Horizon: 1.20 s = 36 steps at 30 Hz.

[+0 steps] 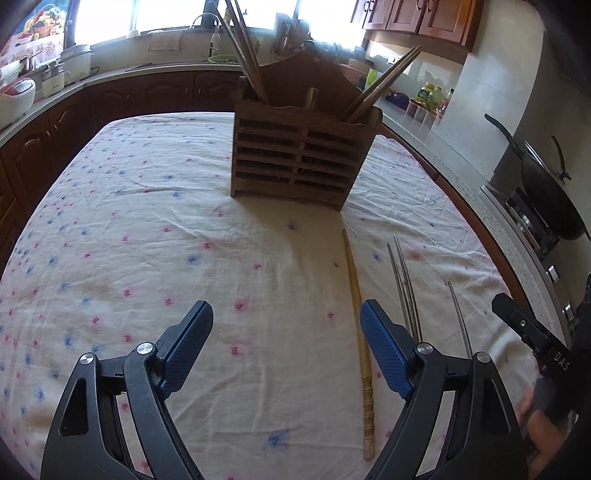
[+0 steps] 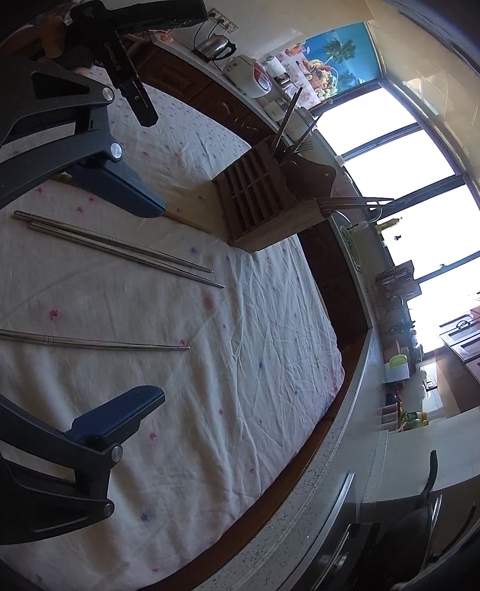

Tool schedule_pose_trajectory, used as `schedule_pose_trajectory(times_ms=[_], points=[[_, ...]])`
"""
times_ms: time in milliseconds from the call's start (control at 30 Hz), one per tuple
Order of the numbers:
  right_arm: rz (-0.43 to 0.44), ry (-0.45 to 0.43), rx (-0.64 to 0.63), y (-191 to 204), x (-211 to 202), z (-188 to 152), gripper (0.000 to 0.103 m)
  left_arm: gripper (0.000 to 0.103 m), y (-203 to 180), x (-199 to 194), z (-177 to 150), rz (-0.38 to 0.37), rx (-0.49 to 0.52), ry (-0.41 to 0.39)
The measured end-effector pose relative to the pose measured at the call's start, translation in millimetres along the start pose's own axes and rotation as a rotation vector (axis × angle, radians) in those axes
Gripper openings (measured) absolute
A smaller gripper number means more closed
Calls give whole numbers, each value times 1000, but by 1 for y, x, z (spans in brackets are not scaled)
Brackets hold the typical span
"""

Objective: Organize utensils
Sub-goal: 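Withdraw both open tools back down to the remaining chopsticks on the cloth, then grasp a wooden chopstick with the left tool while the right tool grasps a steel chopstick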

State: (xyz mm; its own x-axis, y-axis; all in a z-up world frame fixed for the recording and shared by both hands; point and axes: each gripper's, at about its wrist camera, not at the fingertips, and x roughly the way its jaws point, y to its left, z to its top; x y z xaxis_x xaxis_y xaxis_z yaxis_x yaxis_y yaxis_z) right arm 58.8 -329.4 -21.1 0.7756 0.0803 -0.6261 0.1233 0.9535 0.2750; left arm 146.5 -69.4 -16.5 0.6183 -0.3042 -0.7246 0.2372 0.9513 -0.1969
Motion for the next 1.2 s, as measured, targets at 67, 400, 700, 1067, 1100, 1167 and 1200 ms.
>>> schedule_pose_trajectory(times_ms=[67,400,700,1067,1100,1167,1200], points=[[-9,25,-1,-1,6,1,83,77,-8,7,5,-17,7,5],[-30,86,-6,-5,33,10,56,48,-36,53,31,-70,72,102],[-73,155,-24,-10,64,15,44,27,-45,94,46,-71,113,168],[-90,188,-44,-18,76,12,22,17,-59,112,45,-49,196,165],[-94,187,-47,-18,76,12,18,14,-59,109,41,-48,211,160],[-97,189,-44,-20,75,11,12,11,-56,102,34,-58,224,160],[-95,190,-42,-21,74,11,9,10,-54,98,30,-66,223,166]])
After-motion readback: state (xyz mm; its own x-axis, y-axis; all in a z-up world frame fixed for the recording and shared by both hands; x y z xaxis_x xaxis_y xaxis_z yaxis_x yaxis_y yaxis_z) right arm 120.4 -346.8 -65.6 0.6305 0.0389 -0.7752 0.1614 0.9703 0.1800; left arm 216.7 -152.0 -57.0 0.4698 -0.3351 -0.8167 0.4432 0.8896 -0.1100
